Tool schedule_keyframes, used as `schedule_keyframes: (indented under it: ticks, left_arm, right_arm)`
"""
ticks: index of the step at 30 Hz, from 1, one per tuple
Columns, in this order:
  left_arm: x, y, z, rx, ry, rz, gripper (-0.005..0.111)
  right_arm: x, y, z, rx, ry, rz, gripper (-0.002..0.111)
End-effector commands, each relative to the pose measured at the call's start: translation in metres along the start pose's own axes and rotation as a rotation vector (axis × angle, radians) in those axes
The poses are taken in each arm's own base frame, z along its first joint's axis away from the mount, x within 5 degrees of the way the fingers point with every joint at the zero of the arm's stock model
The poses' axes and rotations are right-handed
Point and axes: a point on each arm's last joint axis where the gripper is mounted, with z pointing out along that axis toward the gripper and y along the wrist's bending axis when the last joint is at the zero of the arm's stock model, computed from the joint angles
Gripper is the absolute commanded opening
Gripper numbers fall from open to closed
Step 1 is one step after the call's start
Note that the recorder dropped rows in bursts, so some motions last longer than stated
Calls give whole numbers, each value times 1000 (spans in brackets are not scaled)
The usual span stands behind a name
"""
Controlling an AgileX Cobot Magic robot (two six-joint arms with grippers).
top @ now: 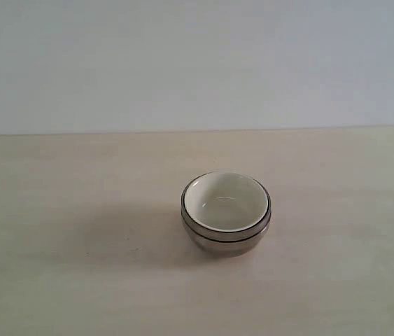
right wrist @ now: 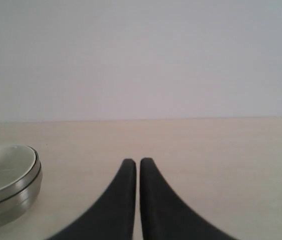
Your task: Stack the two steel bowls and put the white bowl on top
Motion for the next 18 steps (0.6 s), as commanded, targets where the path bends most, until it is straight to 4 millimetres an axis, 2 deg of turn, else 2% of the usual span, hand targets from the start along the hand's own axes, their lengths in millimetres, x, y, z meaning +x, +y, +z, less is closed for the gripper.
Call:
schedule_keyframes:
  ticks: [1,4,9,18]
  left_arm:
    - [1,0,0,0,1,-14,4]
    - [1,0,0,0,1,-14,4]
    - [1,0,0,0,1,-14,4]
    - [1,0,0,0,1,-14,4]
  right_arm:
    - [5,0,0,5,41,-37,0]
    - [4,0,0,2,31,18,0]
    - [3,0,0,2,24,-52,0]
    - [22,1,-3,-11,230,-62,0]
